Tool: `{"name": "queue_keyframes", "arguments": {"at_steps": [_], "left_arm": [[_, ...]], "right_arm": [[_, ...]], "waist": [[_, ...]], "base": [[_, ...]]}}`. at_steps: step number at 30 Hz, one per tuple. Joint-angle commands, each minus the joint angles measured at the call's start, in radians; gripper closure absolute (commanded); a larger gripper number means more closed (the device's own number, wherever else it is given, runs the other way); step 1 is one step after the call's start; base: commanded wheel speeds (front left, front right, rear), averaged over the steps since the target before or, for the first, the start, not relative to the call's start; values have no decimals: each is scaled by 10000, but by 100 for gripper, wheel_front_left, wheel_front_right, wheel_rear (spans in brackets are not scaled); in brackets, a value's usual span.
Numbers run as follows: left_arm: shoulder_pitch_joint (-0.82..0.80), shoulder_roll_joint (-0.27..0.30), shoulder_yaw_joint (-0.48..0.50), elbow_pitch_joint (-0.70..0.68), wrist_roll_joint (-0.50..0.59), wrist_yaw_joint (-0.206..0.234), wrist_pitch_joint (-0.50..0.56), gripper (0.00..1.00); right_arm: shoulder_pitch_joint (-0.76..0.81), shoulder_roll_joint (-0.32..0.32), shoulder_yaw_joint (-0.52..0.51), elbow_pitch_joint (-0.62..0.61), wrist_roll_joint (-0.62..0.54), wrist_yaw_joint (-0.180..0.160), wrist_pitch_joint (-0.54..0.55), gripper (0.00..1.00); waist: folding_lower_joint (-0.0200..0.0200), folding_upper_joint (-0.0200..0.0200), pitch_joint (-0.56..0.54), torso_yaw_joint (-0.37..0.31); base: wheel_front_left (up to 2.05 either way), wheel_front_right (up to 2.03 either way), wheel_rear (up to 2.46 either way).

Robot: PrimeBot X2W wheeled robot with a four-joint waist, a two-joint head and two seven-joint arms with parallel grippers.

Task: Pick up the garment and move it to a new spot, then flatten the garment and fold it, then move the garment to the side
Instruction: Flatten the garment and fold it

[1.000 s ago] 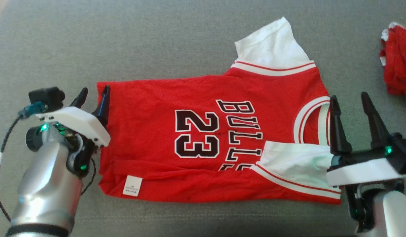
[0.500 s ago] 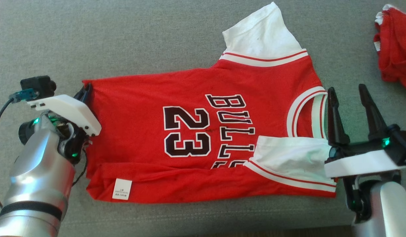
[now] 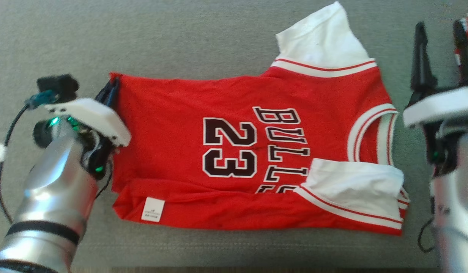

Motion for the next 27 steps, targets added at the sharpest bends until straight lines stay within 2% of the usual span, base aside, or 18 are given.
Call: {"name": "queue_keyframes", "arguments": {"at_steps": [1, 9, 10, 11, 12, 20, 24, 25, 26, 27], "left_arm": [[-634, 201, 64, -314, -136, -58, -169, 100], [-1510, -530, -844, -408, -417, -59, -379, 100], [-1510, -530, -844, -408, -417, -59, -379, 100], [-1699, -675, -1053, -385, -515, -59, -450, 100], [-1699, -675, -1053, -385, -515, -59, -450, 100], [-2195, -977, -1848, -290, -989, -59, -720, 100], [-2308, -970, -2173, -229, -1254, -59, -824, 100], [-2329, -957, -2246, -216, -1324, -59, -845, 100], [-2346, -938, -2318, -199, -1392, -59, -862, 100], [-2364, -913, -2379, -178, -1464, -59, -879, 100]], "right_arm": [[-695, -234, 200, 363, 237, 35, 158, 0], [-3204, -1117, 1129, 3646, 599, 35, 1126, 0], [-3204, -1117, 1129, 3646, 599, 35, 1126, 0], [-3765, -1294, 1368, 4424, 577, 35, 1442, 0], [-3765, -1294, 1368, 4424, 577, 35, 1442, 0], [-5351, -1629, 1865, 6796, 518, 35, 2571, 0], [-5749, -1730, 2221, 7413, 637, 35, 2849, 0], [-5818, -1745, 2273, 7511, 726, 35, 2826, 54], [-5873, -1761, 2308, 7597, 831, 35, 2774, 100], [-5911, -1782, 2362, 7684, 913, 35, 2736, 100]], "waist": [[-1, 0, 185, 384], [-1, 0, 883, 1454], [-1, 0, 883, 1454], [-1, 0, 1020, 1628], [-1, 0, 1020, 1628], [-1, 0, 1337, 2035], [-1, 0, 1372, 2075], [-1, 0, 1371, 2071], [-1, 0, 1367, 2061], [-1, 0, 1361, 2038]], "base": [[0, 0, 0], [0, 0, 0], [0, 0, 0], [0, 0, 0], [0, 0, 0], [0, 0, 0], [0, 0, 0], [0, 0, 0], [0, 0, 0], [0, 0, 0]]}}
